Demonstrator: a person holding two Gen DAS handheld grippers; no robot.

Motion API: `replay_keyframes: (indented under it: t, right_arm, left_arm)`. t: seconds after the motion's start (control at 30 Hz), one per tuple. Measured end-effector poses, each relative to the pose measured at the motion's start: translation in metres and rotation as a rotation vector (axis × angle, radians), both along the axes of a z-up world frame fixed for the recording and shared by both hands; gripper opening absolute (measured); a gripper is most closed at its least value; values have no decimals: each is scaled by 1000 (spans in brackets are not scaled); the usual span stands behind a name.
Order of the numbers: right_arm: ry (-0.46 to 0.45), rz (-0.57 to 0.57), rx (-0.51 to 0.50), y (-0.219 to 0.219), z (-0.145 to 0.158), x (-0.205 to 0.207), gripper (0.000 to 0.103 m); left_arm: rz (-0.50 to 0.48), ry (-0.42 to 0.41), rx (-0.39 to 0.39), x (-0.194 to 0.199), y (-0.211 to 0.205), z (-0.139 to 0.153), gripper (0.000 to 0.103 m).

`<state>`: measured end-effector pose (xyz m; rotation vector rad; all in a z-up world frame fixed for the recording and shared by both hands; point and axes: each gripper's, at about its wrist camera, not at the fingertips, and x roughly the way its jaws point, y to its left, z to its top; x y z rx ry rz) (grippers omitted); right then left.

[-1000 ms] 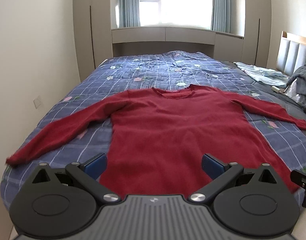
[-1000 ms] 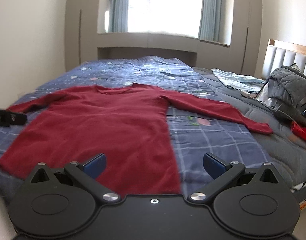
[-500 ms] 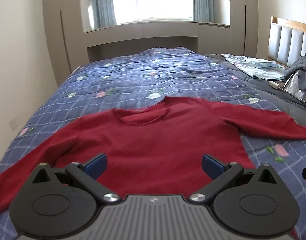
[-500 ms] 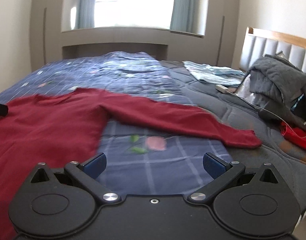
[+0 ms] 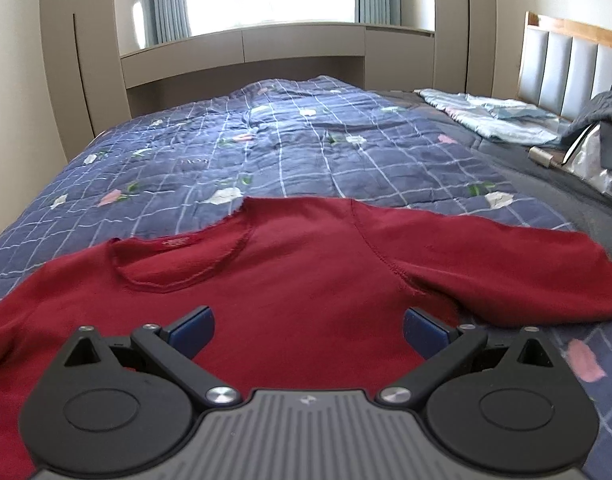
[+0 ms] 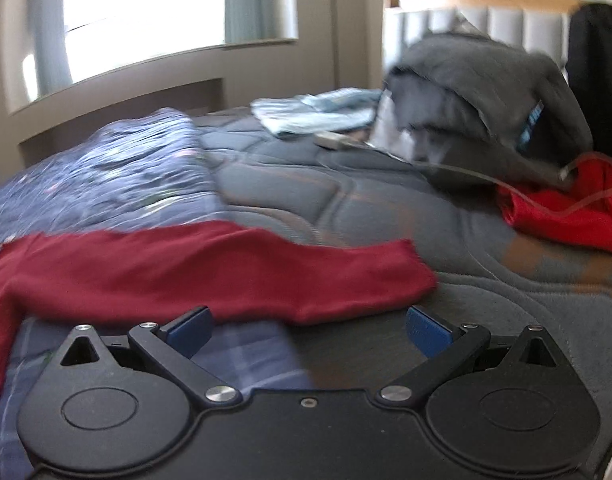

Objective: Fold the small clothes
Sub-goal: 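Reach the right tool to a sweater sleeve cuff and grasp it, then carry the sleeve across the sweater body and open the right tool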

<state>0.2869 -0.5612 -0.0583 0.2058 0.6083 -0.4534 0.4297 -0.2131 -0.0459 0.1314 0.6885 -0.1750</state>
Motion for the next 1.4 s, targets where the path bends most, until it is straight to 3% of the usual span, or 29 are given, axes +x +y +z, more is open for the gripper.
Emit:
replay_keyframes:
  t: [0.17,0.33,0.4,0.43,0.53,0.57,0.77,0.97,1.2,1.4]
  right_arm:
    - [-25,-115,132,-48,-10,15,101]
    - [-27,-233,242,-82,-26,26,82]
    - [-18,-280,270,-90,-33,27,64]
    - [-19,-297,267,-92,-36,27,60]
    - [-3,-323,224,-93,-35,32,24]
    - [-1,-316,218,-94,-34,34,7]
    - [-61,-217,148,-76,0,49,6]
    - [-171,28,102,-19,69,87,6]
    - [-296,403,101,107,136,143,6]
    - [-306,675,145,226,143,173,6]
  left_arm:
    - [28,16,35,16,-7,-18,103]
    - [57,45,49,23,-5,-30,103]
    - [57,55,35,23,-2,-30,103]
    - [55,64,35,24,-1,-29,103]
    - [59,94,44,27,4,-21,103]
    - [62,99,43,28,7,-17,103]
    - [51,146,-99,32,46,19,102]
    - [79,114,-191,35,92,56,103]
    - [192,50,-290,31,161,89,102]
    - [306,11,-317,24,224,95,102]
